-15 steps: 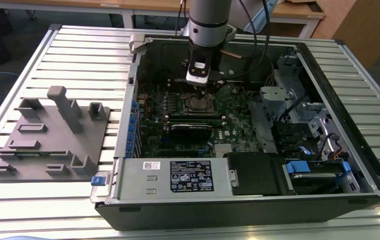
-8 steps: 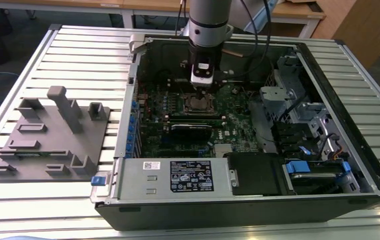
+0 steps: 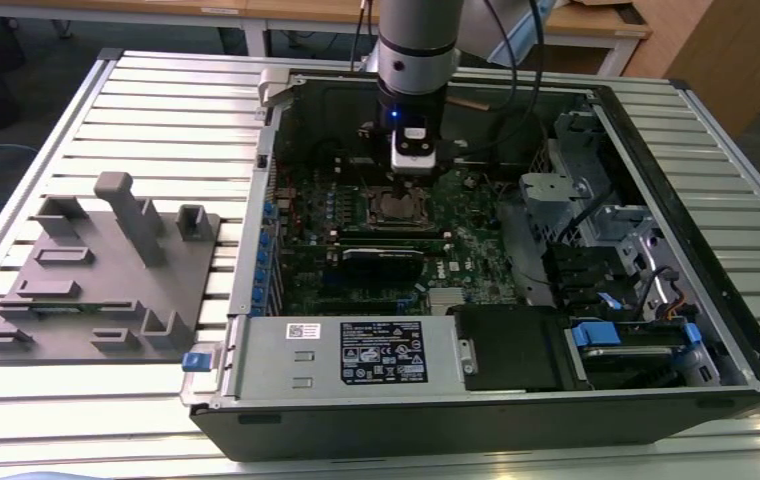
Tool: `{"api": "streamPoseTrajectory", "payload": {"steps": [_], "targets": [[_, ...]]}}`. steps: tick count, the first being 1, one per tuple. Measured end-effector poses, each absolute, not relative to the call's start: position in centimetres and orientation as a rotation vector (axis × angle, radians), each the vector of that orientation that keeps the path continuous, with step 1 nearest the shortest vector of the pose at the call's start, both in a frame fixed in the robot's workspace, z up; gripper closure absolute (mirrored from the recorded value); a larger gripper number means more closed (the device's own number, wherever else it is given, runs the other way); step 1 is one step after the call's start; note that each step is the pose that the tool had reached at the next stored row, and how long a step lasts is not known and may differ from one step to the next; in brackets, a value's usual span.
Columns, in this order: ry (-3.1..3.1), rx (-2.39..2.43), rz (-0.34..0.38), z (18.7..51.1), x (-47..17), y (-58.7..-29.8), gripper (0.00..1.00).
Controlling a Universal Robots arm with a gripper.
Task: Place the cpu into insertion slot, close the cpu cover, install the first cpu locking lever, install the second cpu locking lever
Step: 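Close the cpu cover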
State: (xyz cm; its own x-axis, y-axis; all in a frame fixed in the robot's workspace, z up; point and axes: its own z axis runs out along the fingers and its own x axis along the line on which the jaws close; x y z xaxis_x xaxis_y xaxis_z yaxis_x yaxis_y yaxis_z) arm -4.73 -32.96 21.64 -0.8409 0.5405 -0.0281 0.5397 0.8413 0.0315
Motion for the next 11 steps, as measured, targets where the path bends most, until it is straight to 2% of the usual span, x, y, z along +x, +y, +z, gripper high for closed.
{"api": "streamPoseTrajectory", "payload": {"steps": [11], "targets": [[3.043, 0.63, 0.039, 21.59, -4.73, -32.96, 0.89]]}}
